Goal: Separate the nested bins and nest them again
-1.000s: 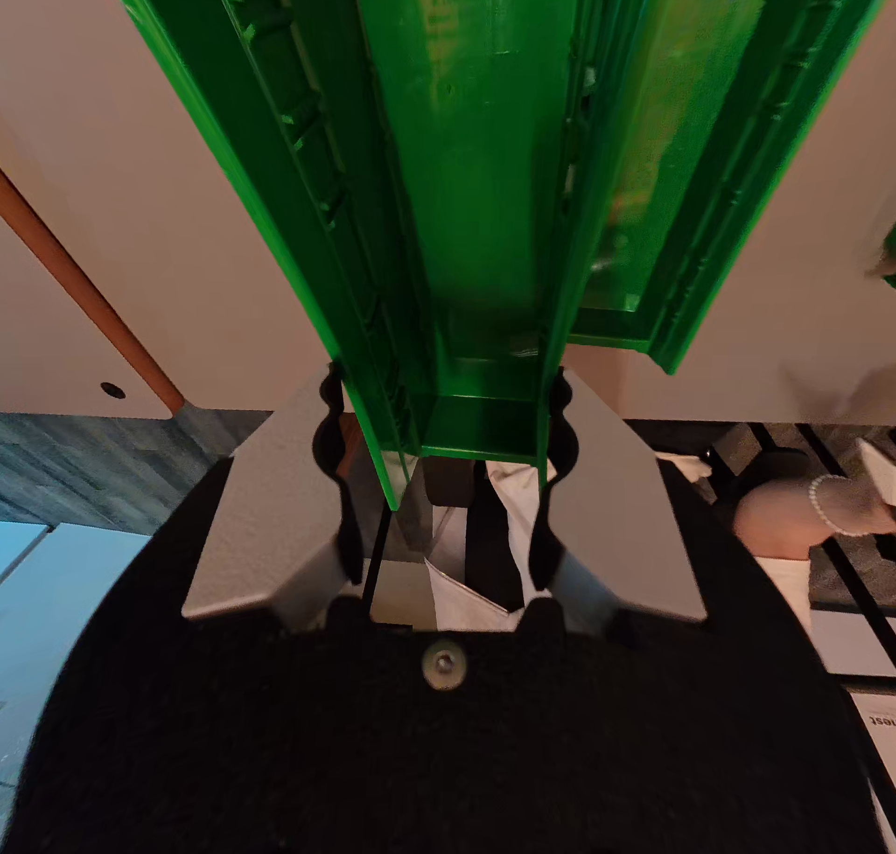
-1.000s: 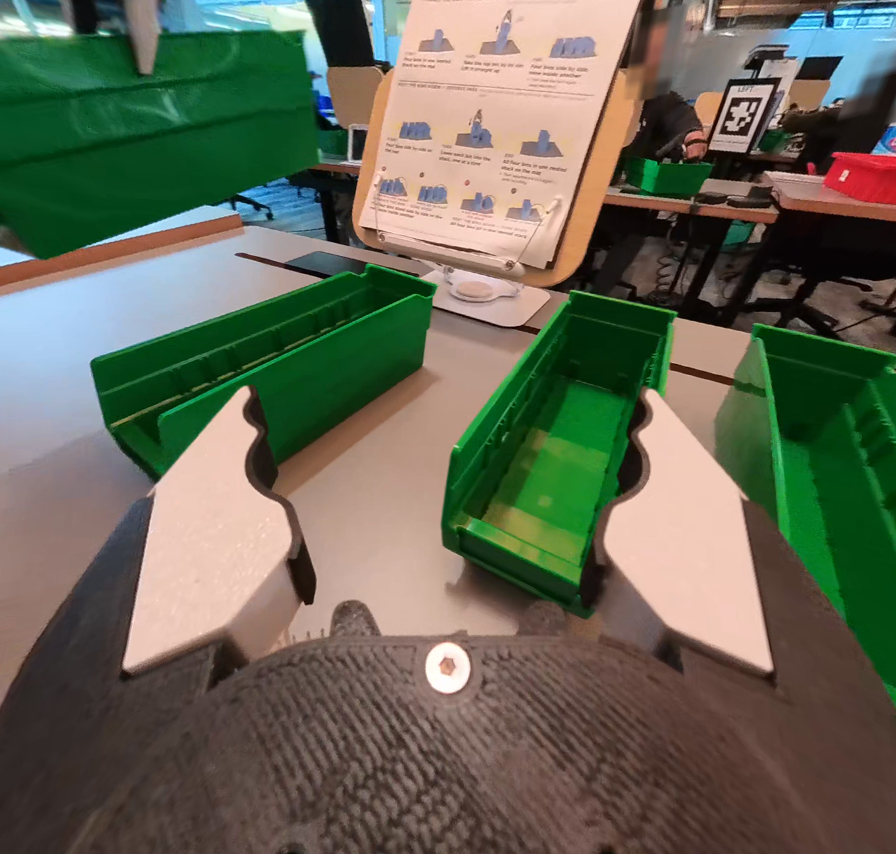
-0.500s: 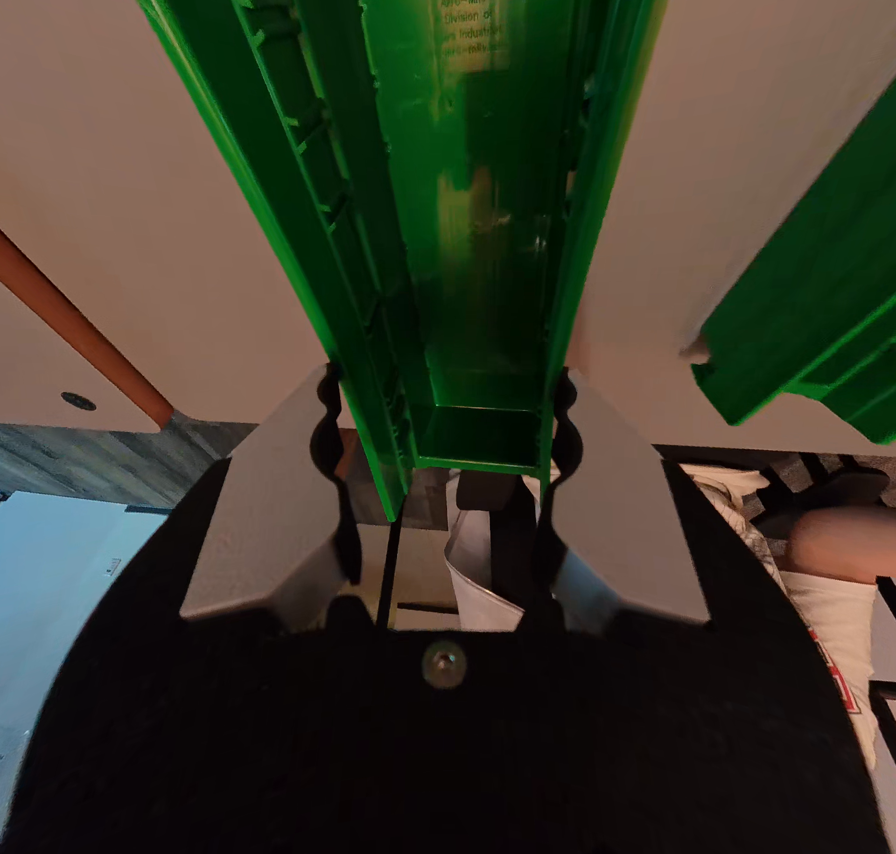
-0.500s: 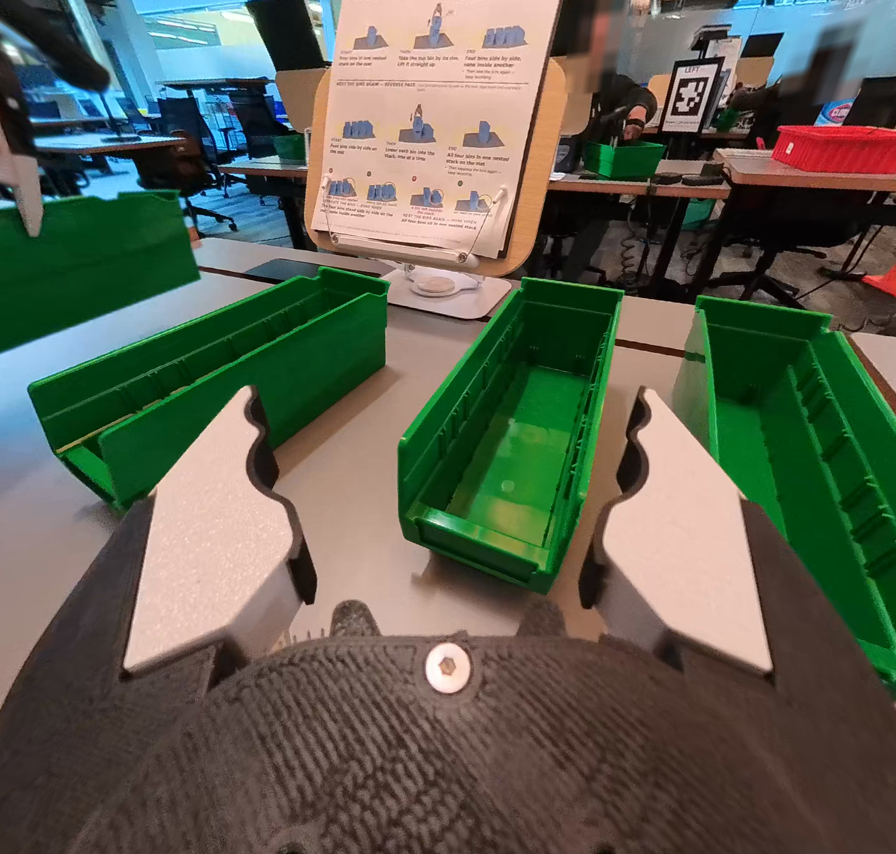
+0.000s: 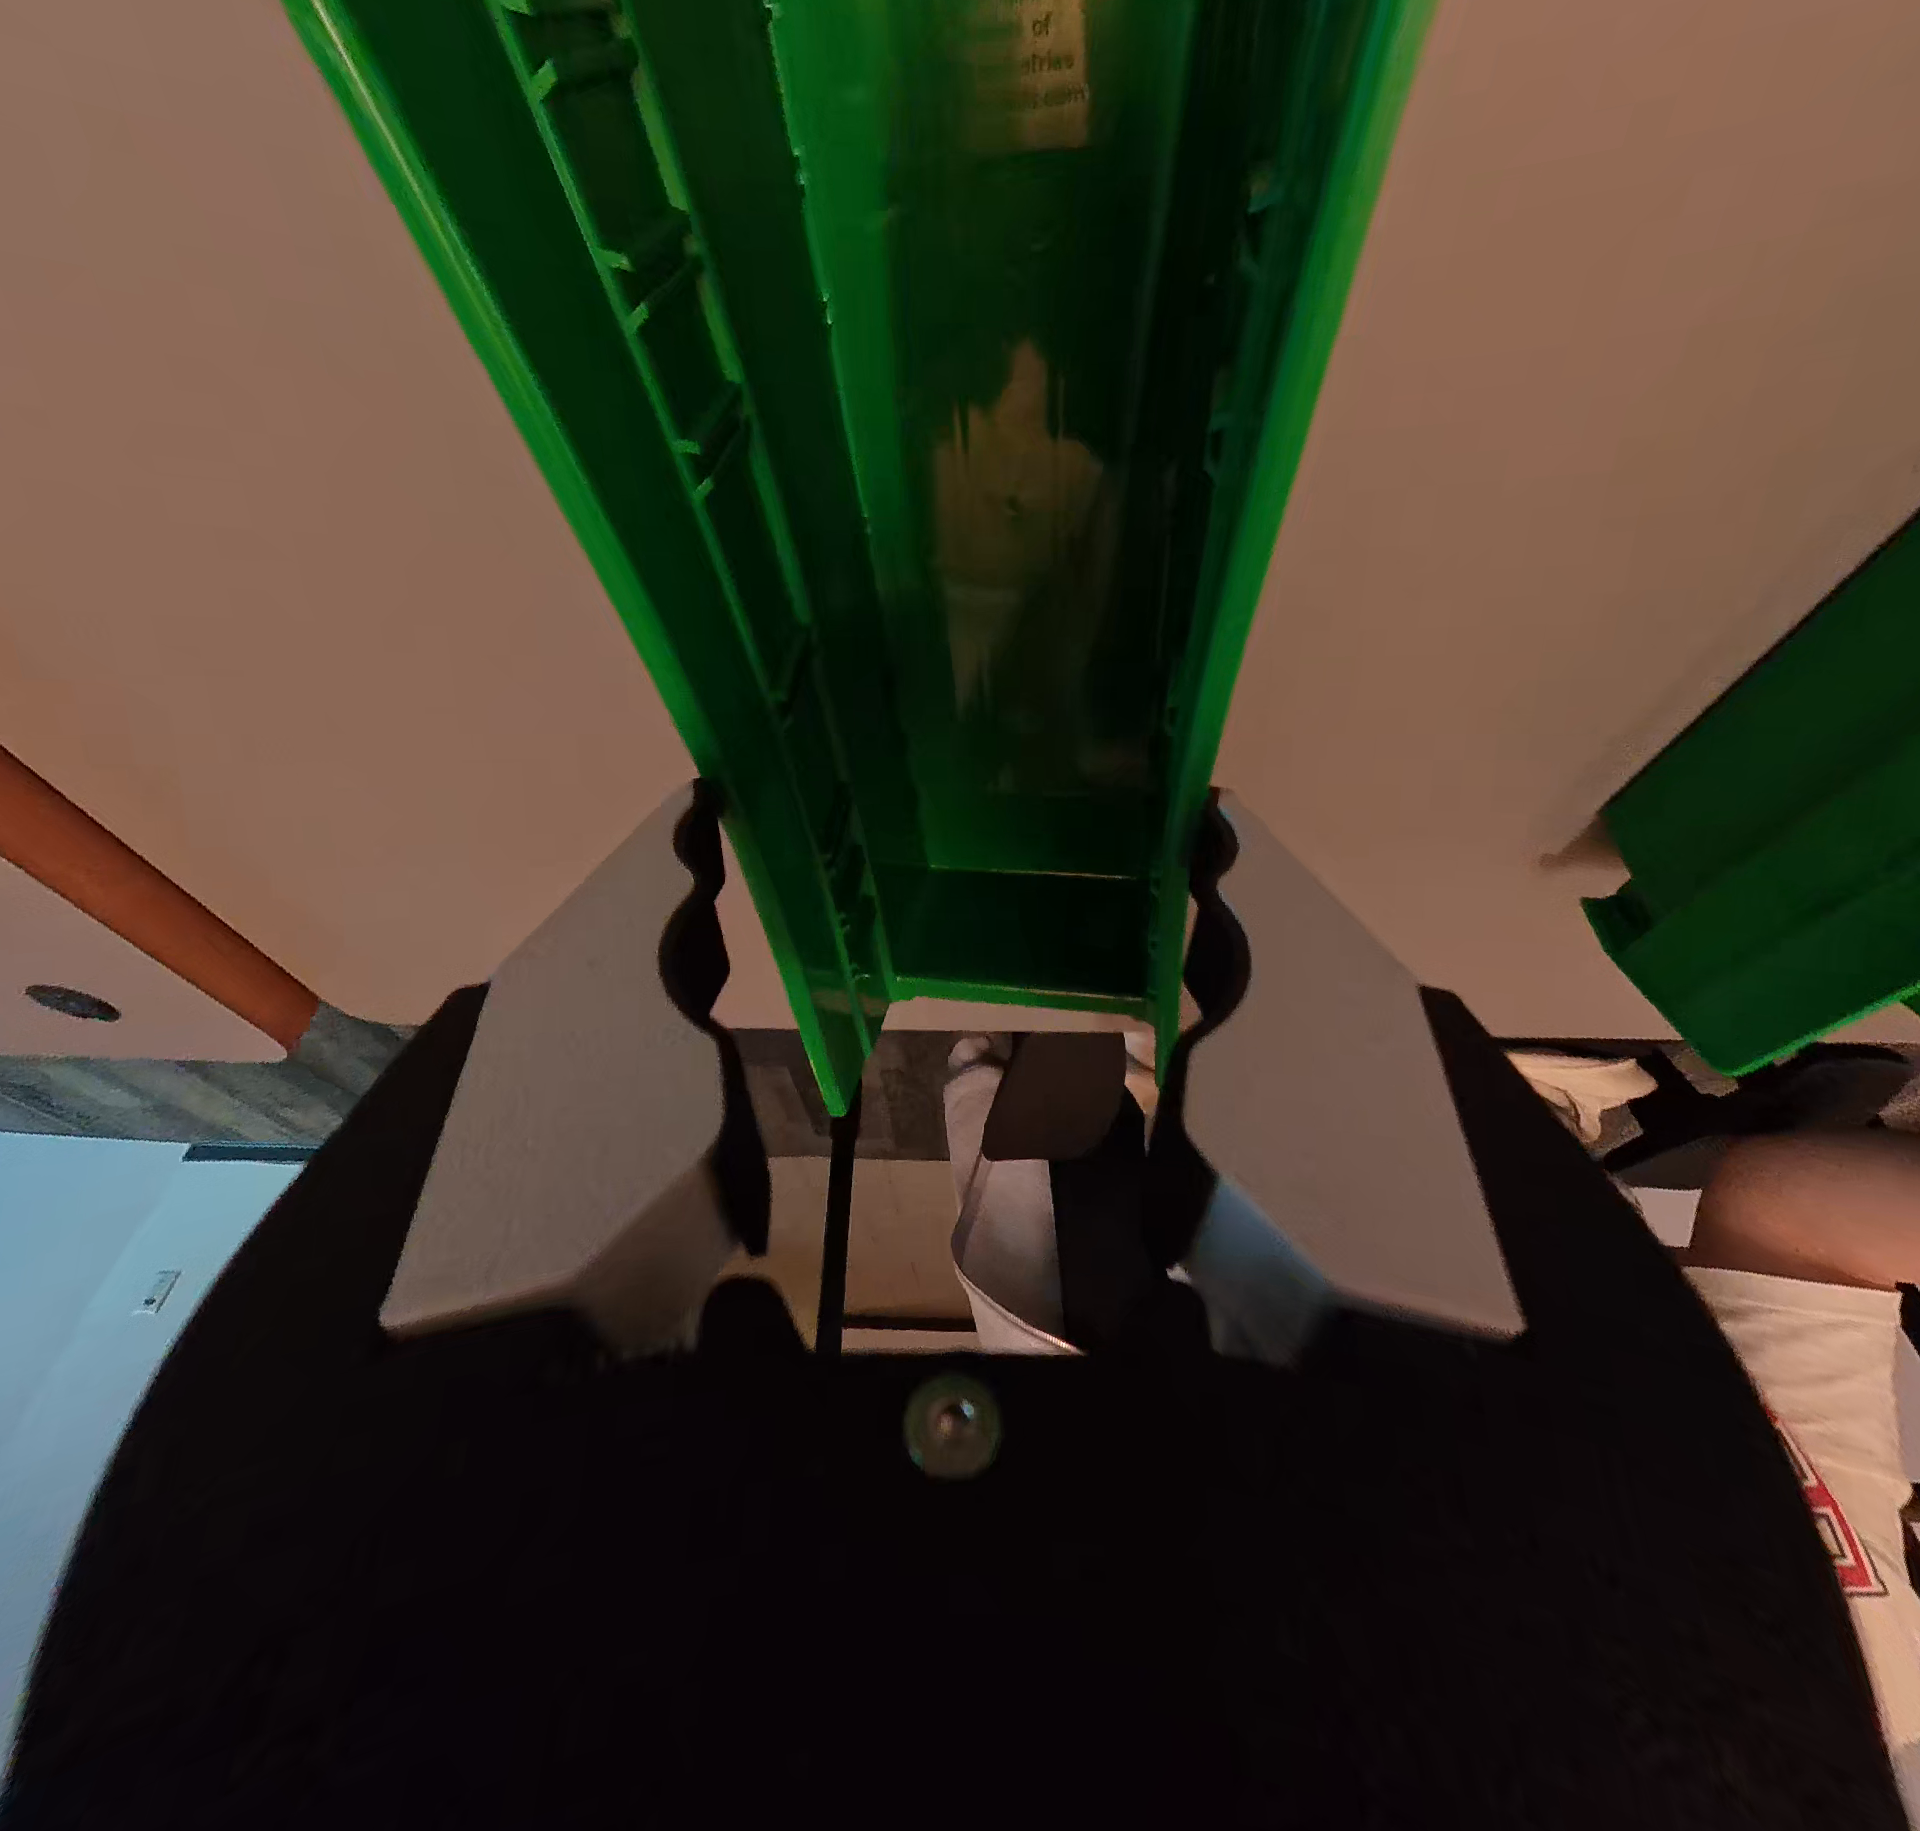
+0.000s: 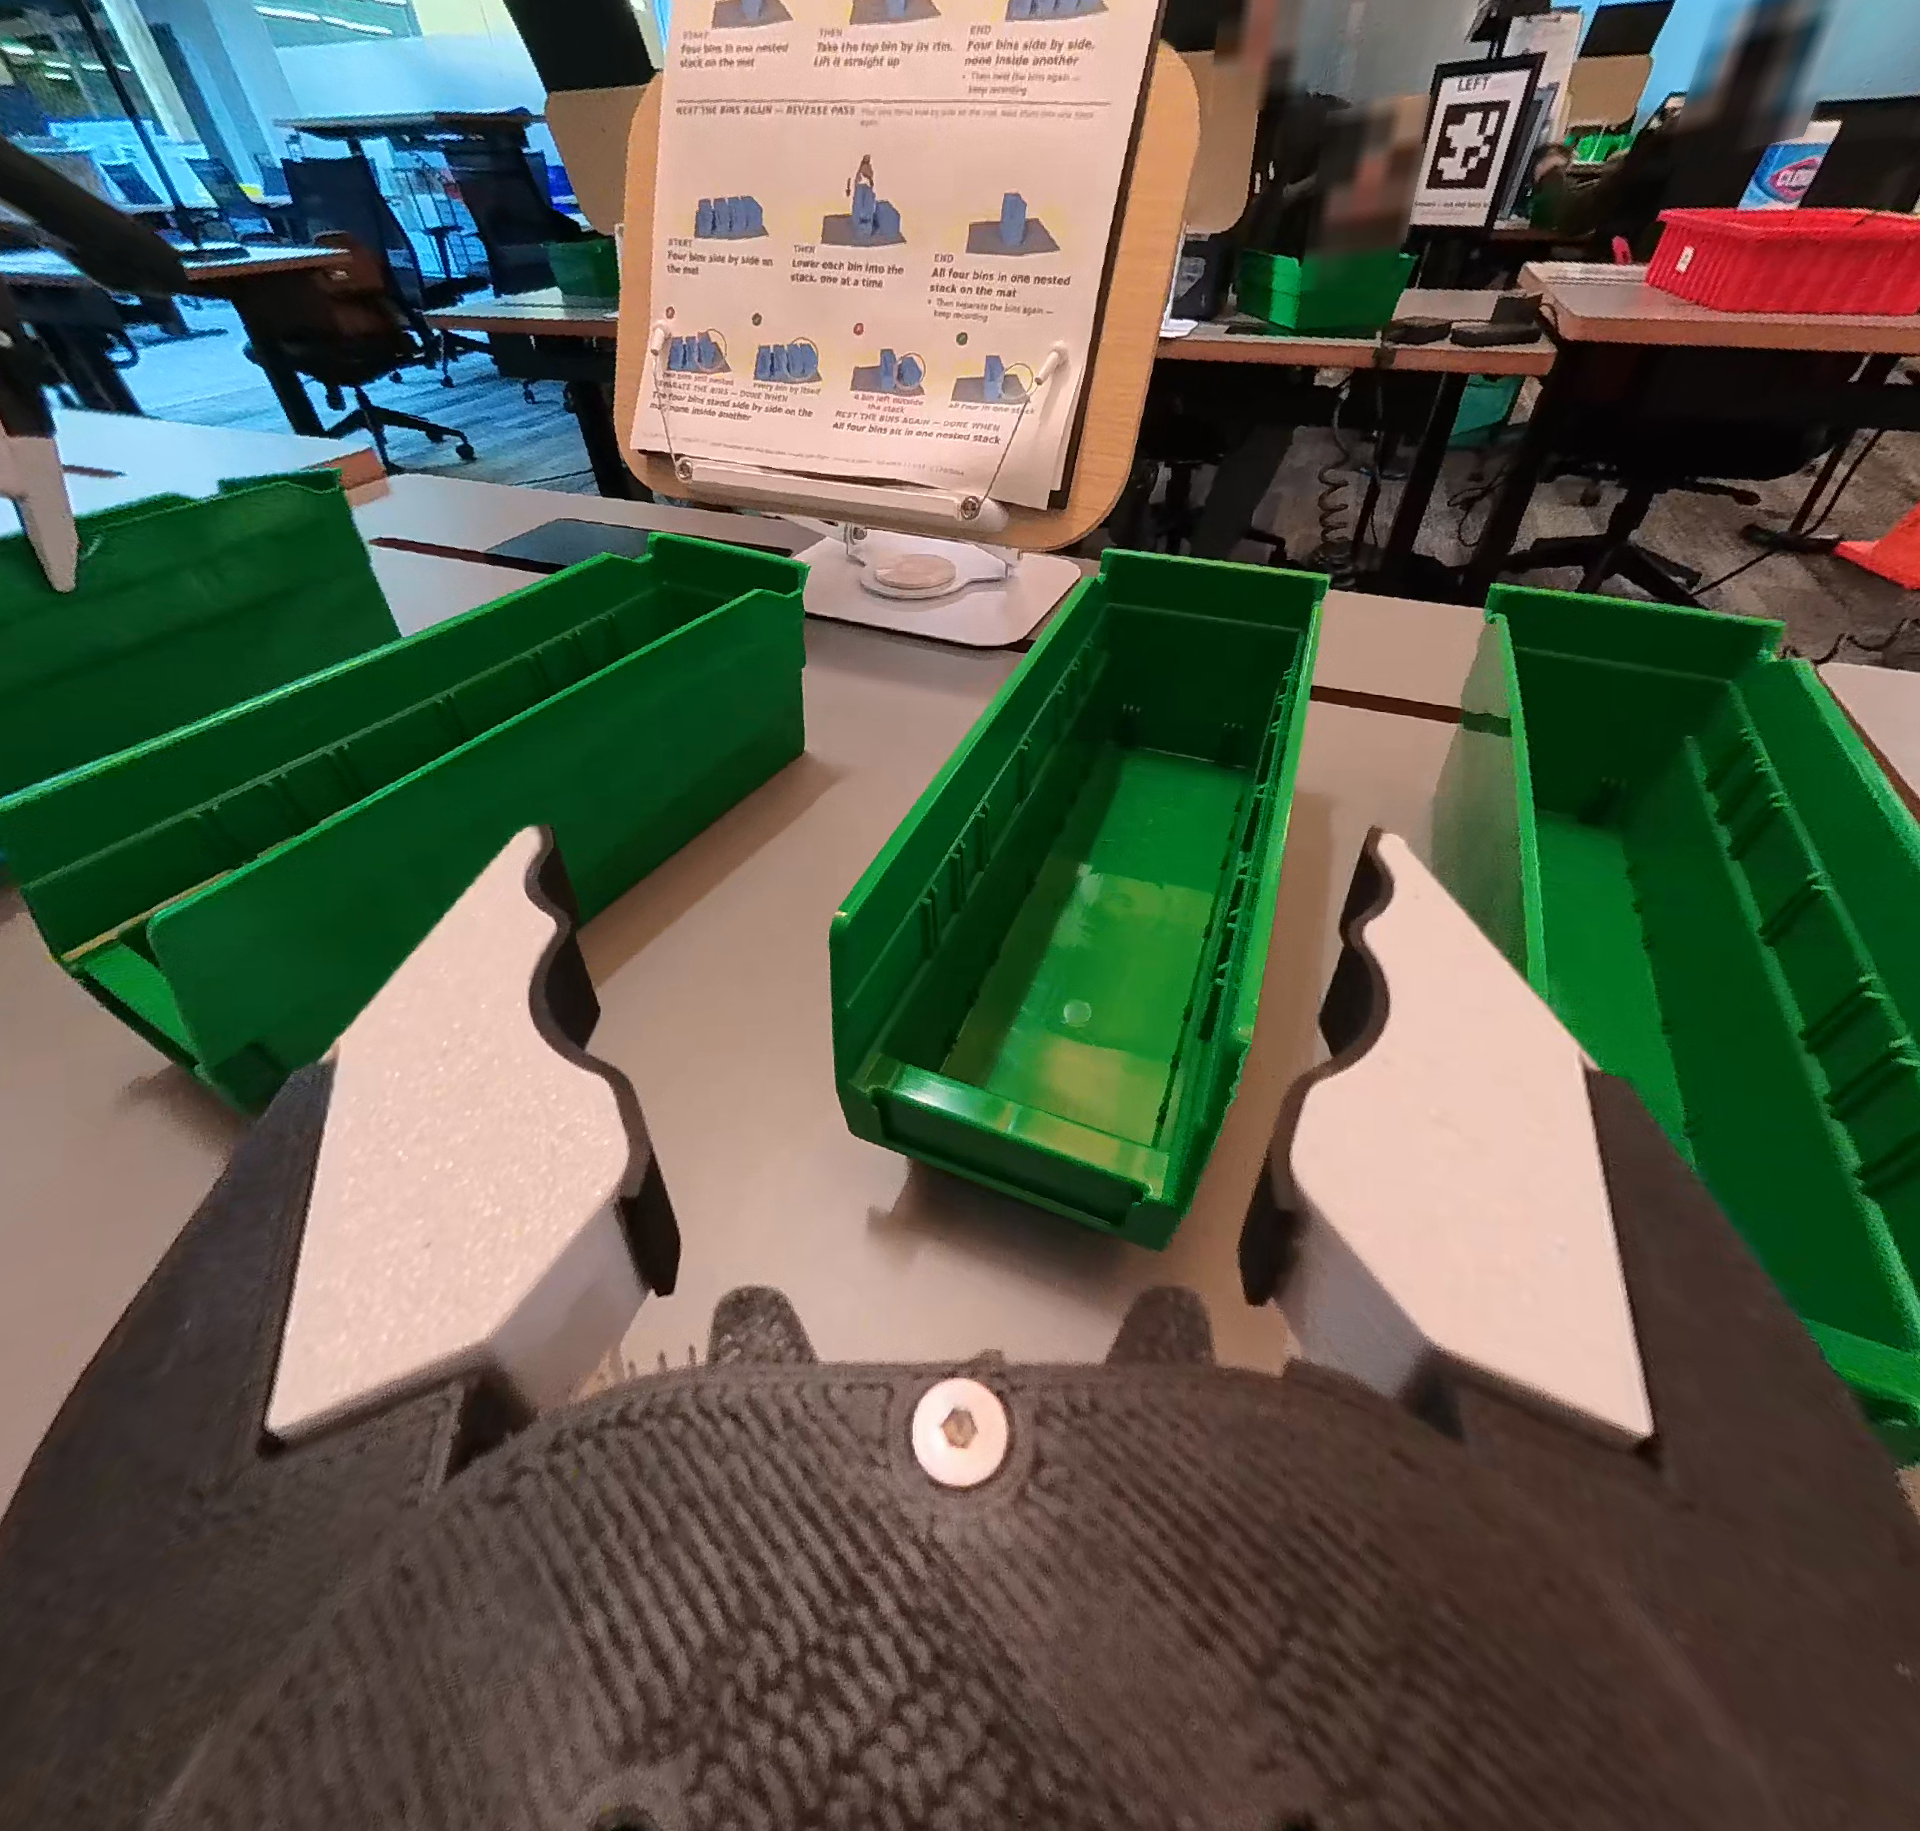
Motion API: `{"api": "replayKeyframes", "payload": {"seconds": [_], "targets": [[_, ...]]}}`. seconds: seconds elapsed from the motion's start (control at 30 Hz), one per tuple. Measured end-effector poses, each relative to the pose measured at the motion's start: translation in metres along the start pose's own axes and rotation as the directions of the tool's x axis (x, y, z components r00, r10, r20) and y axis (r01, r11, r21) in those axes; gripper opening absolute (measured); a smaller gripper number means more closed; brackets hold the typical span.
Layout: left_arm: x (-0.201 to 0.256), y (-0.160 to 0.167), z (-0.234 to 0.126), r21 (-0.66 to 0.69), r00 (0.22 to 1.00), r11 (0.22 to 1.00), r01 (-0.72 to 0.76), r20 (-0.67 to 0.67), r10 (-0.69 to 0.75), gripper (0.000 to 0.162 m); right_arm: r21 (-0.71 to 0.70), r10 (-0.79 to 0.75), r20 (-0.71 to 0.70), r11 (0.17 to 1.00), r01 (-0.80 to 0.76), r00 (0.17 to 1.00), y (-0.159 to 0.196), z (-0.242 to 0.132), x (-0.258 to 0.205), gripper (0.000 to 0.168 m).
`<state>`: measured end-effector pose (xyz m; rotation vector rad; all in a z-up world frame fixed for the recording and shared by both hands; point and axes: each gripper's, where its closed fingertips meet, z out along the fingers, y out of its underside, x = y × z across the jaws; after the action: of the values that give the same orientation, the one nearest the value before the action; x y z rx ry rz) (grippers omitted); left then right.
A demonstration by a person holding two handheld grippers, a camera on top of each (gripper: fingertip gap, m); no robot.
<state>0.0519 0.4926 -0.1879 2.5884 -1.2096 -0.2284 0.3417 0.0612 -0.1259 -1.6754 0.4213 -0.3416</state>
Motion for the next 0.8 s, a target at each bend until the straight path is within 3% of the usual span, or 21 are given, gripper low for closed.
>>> {"api": "replayKeyframes", "payload": {"seconds": [0.6,0.8], "targets": [[-0.017,-0.049,-0.004,0.21,0.998,0.978,0.007,0.065,-0.021,0.091,-0.038,-0.018,-0.002,0.999,0.017,1.0,0.01,0.003,-0.002,0.138],[-0.015,-0.051,-0.002,0.207,0.995,0.978,-0.018,0.098,-0.002,0.101,-0.057,-0.026,-0.013,0.998,0.025,1.0,0.015,0.005,0.0,0.138]]}}
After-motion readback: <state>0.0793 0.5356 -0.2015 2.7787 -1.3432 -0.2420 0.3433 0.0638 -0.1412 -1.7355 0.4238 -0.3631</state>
